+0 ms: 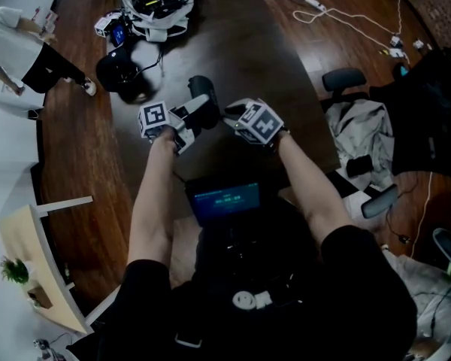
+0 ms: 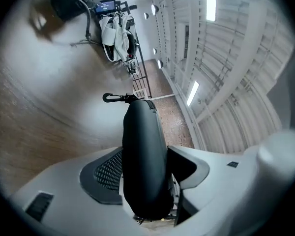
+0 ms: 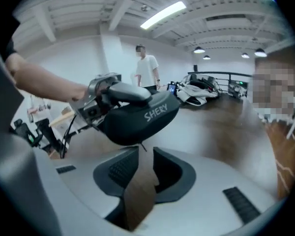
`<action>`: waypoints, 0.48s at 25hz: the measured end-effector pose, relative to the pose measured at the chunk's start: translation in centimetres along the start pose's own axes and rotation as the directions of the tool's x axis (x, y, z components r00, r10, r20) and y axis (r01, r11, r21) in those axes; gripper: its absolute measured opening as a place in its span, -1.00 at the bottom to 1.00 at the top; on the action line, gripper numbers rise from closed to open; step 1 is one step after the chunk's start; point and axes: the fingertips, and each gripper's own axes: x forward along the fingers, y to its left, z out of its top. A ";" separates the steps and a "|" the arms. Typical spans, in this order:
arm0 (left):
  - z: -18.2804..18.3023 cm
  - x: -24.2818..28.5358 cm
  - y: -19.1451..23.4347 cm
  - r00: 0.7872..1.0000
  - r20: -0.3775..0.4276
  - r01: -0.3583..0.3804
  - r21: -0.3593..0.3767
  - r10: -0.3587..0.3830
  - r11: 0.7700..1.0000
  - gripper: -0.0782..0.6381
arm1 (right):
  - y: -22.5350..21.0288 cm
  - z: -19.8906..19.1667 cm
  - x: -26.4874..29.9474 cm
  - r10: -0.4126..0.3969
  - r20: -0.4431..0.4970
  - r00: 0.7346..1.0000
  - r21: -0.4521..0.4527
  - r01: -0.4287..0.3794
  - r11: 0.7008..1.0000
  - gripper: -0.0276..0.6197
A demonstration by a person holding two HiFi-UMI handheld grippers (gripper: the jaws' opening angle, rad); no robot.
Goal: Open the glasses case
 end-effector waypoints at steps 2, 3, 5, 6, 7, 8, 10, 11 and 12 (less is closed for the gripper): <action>0.2 -0.4 -0.5 1.000 0.007 0.026 0.003 -0.026 1.000 -0.01 | 0.9 -1.2 0.5 -0.005 -0.051 0.999 -0.101 0.000 0.995 -0.55; 0.3 -0.6 -0.7 0.999 0.011 0.035 0.004 -0.035 0.999 -0.01 | 1.4 -1.5 0.7 -0.009 -0.066 0.998 -0.139 0.000 0.990 -0.52; 0.2 -0.9 -1.0 0.999 0.012 0.051 0.007 -0.051 0.999 -0.01 | 2.0 -1.1 0.9 -0.027 -0.057 0.998 -0.195 0.015 0.981 -0.46; 0.1 -1.0 -1.2 0.998 0.009 0.058 0.010 -0.058 0.998 -0.01 | 2.3 -0.6 0.8 -0.033 -0.042 0.999 -0.212 0.023 0.977 -0.46; -0.1 -1.0 -1.4 0.998 0.005 0.069 0.011 -0.069 0.998 -0.01 | 2.4 -0.2 0.8 -0.034 -0.029 0.999 -0.223 0.026 0.974 -0.45; -0.2 -1.0 -1.6 0.996 0.000 0.085 0.010 -0.085 0.996 -0.01 | 2.6 0.0 0.9 -0.032 -0.024 0.999 -0.228 0.026 0.973 -0.45; -0.3 -1.0 -2.2 0.993 -0.012 0.115 0.011 -0.115 0.993 -0.01 | 2.5 0.2 1.2 -0.041 -0.024 0.999 -0.232 0.035 0.972 -0.46; -0.4 -1.0 -2.4 0.992 -0.018 0.121 0.016 -0.121 0.992 -0.01 | 2.5 0.2 1.2 -0.055 -0.024 0.998 -0.241 0.048 0.969 -0.46; -0.5 -0.9 -2.6 0.992 -0.022 0.126 0.019 -0.126 0.992 -0.01 | 2.3 0.3 1.3 -0.073 -0.021 0.997 -0.261 0.065 0.963 -0.52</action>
